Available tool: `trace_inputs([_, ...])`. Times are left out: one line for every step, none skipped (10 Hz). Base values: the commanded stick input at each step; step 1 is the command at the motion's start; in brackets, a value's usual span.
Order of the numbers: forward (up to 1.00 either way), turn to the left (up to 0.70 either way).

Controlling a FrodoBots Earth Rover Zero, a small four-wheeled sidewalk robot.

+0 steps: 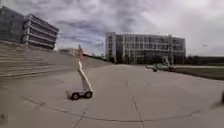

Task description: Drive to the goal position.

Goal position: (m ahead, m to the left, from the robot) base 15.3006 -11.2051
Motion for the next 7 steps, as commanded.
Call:
trace_inputs([0.7,-0.35])
trace_inputs([0.7,-0.21])
trace_inputs([0.7,-0.01])
trace_inputs([0.7,0.0])
trace_inputs([0.7,0.0])
trace_inputs([0.7,0.0])
trace_inputs([0.7,0.0])
